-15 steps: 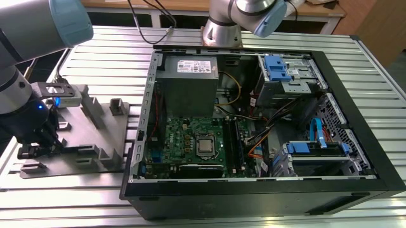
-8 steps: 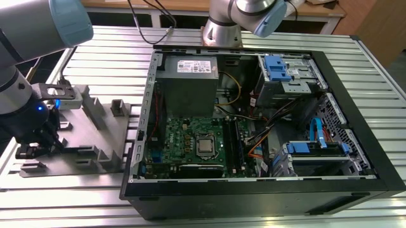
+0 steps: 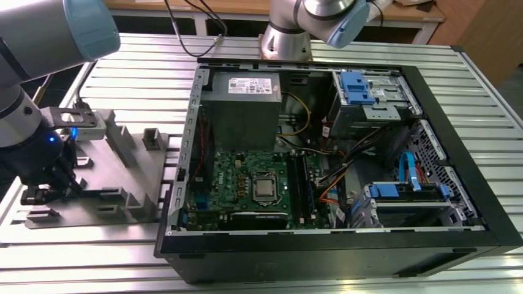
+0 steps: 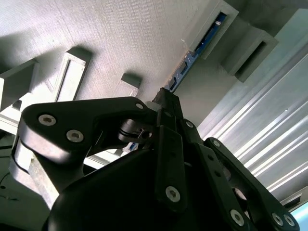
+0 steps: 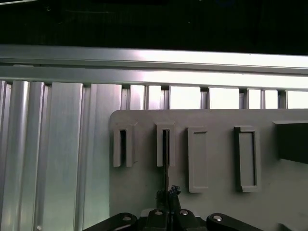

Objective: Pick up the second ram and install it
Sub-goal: 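Pick up the second ram and move it above second insertion slot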

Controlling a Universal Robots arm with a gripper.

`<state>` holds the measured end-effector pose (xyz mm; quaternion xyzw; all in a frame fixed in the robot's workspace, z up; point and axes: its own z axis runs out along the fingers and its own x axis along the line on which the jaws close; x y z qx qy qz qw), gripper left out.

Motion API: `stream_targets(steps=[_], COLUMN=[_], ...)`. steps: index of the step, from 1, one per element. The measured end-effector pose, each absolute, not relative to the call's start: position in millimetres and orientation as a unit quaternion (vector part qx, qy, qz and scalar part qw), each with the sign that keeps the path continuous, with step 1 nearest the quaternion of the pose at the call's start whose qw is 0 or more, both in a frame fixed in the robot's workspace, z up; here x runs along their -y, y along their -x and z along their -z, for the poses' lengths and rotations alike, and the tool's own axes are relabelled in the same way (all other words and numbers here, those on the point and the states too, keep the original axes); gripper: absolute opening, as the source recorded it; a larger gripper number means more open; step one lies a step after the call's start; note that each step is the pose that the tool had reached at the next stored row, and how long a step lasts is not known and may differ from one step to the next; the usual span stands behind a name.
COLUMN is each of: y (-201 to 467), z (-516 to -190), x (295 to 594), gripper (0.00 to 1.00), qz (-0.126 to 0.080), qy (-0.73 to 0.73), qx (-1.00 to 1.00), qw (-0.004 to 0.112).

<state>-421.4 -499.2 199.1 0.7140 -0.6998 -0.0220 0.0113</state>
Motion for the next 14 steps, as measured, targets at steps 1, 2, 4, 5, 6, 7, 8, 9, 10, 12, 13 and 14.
stream_targets(steps=[1, 2, 4, 5, 6, 7, 8, 9, 10, 12, 13, 14], y=[421.4, 421.4, 421.4, 421.4, 421.5, 421.4, 421.4, 421.4, 421.4, 421.5, 421.5, 421.4], z=[-199.2, -199.1, -199.2, -199.2, -199.2, -199.6, -199.7, -199.7, -199.8, -199.9, -200.0, -200.0], x=[499.2, 499.2, 499.2, 499.2, 499.2, 499.1, 499.1, 499.1, 499.1, 499.2, 499.2, 499.2], gripper=[0.08, 0.08, 0.08, 0.08, 0.08, 0.08, 0.08, 0.08, 0.08, 0.08, 0.08, 0.08], qz=[0.022, 0.022, 0.022, 0.022, 0.022, 0.022, 0.022, 0.022, 0.022, 0.022, 0.022, 0.022], qy=[-0.714, -0.714, -0.714, -0.714, -0.714, -0.714, -0.714, -0.714, -0.714, -0.714, -0.714, -0.714], qx=[0.700, 0.700, 0.700, 0.699, 0.699, 0.699, 0.699, 0.699, 0.699, 0.699, 0.699, 0.699], qw=[0.011, 0.011, 0.011, 0.011, 0.011, 0.011, 0.011, 0.011, 0.011, 0.011, 0.011, 0.011])
